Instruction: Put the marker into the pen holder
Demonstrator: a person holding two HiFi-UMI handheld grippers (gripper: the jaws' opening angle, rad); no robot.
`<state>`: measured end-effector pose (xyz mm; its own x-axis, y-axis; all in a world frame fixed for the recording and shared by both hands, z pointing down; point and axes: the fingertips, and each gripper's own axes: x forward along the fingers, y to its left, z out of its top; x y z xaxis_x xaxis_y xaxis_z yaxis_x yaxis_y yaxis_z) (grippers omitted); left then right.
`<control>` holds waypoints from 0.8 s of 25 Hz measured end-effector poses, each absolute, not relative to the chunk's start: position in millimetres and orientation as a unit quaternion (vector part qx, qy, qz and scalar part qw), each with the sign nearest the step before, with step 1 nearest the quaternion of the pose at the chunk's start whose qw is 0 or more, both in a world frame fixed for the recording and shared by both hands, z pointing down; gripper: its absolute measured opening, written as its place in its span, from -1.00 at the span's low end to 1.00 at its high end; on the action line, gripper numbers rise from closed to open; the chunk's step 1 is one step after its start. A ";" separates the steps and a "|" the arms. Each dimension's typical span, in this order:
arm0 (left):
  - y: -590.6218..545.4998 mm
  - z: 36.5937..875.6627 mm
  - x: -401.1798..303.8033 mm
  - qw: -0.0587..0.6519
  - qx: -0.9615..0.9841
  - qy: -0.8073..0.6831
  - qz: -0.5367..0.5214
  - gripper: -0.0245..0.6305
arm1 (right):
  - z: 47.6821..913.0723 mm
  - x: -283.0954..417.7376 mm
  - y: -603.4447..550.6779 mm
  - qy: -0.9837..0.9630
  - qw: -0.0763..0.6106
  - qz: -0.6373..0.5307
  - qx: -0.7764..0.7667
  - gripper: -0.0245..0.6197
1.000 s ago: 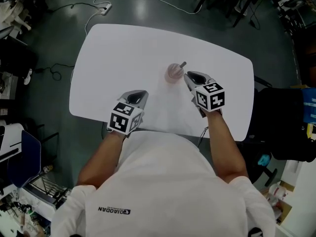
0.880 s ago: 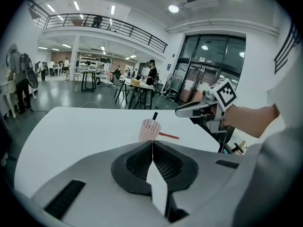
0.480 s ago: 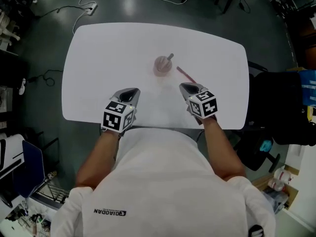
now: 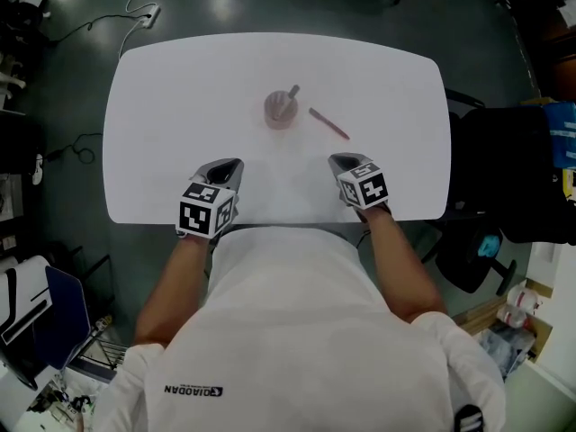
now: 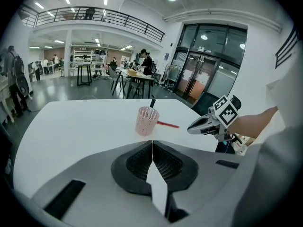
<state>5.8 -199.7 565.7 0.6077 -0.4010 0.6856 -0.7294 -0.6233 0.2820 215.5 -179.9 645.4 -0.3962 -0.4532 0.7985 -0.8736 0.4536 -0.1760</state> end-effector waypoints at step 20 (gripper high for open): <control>-175.8 583.2 6.8 0.288 0.823 -0.357 0.336 -0.84 | 719.9 300.8 -228.0 -0.742 0.446 0.243 0.438 -0.62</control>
